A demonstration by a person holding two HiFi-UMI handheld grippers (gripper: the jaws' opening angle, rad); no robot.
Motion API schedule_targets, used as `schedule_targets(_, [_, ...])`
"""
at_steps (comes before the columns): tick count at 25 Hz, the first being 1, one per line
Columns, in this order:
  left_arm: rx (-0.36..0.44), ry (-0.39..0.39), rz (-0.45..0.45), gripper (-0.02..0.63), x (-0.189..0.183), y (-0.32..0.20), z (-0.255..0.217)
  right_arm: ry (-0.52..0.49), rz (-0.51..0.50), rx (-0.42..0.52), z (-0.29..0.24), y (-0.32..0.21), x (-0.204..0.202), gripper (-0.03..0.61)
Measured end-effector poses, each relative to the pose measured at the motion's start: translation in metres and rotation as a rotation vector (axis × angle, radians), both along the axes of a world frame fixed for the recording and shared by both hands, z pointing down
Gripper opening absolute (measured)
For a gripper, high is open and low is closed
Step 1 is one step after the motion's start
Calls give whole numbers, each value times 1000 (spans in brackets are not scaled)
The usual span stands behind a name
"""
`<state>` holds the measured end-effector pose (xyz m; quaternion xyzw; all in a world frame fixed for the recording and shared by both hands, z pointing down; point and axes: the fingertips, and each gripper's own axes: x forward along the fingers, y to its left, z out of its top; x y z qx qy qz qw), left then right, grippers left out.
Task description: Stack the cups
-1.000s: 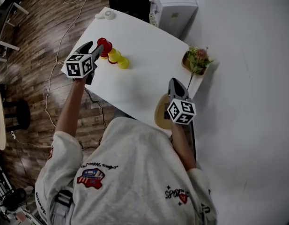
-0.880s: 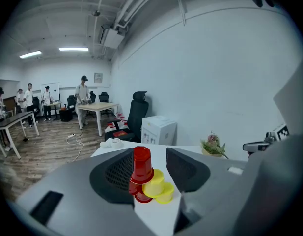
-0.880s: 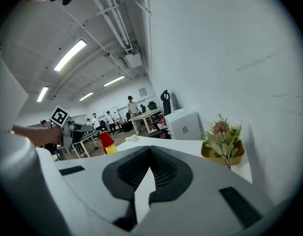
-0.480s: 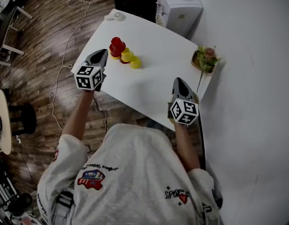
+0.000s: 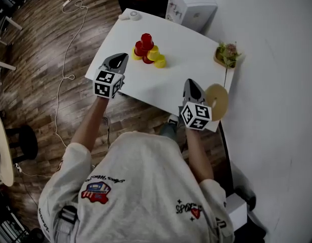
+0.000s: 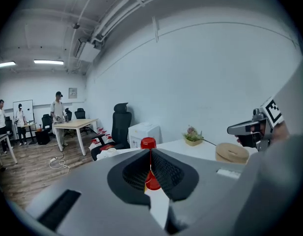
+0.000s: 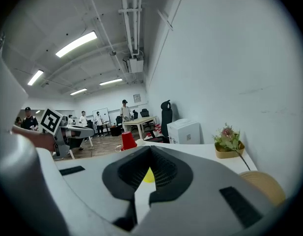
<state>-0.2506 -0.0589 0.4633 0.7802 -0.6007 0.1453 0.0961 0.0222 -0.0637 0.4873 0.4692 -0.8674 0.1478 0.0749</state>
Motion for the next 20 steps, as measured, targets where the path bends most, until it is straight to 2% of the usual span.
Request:
schedule_targets(7, [13, 53, 57, 8, -13, 56, 7, 23, 27, 79, -31, 58, -39, -6])
schedule_targets(13, [28, 50, 81, 8, -26, 94, 0, 54, 35, 101, -45, 95, -58, -8])
schedule_targets(20, [60, 62, 97, 8, -25, 126, -7, 52, 18, 126, -55, 118, -81, -9])
